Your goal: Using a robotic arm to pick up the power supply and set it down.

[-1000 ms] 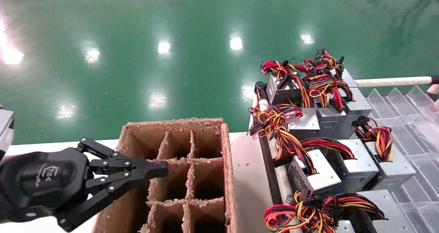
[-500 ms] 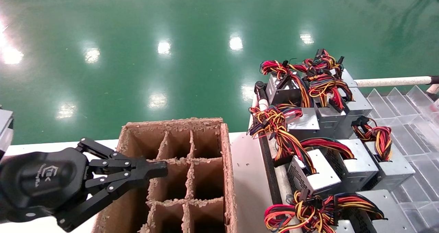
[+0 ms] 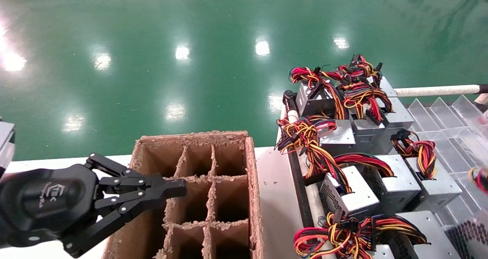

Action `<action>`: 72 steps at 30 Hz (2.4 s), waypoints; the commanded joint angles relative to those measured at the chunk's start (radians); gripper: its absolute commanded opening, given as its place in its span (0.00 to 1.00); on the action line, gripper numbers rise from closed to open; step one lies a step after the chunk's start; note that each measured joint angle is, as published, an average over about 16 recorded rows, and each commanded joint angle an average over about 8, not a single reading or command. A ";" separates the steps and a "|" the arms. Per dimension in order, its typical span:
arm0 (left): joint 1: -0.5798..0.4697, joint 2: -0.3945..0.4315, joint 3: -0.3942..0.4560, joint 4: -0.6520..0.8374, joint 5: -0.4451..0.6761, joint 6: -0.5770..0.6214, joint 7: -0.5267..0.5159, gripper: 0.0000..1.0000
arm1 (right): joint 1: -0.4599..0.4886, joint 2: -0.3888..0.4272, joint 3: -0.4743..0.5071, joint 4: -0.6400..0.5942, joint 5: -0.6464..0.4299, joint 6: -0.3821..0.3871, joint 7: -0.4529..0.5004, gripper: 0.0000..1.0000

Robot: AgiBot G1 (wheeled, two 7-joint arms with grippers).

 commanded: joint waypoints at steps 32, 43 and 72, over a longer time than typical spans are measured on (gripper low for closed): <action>0.000 0.000 0.000 0.000 0.000 0.000 0.000 0.00 | -0.038 -0.131 -0.101 0.134 -0.024 0.201 0.016 1.00; 0.000 0.000 0.000 0.000 0.000 0.000 0.000 0.00 | -0.027 -0.116 -0.021 0.219 -0.161 0.224 0.135 1.00; 0.000 0.000 0.000 0.000 0.000 0.000 0.000 0.20 | 0.090 -0.280 0.332 0.357 -0.402 0.134 0.416 1.00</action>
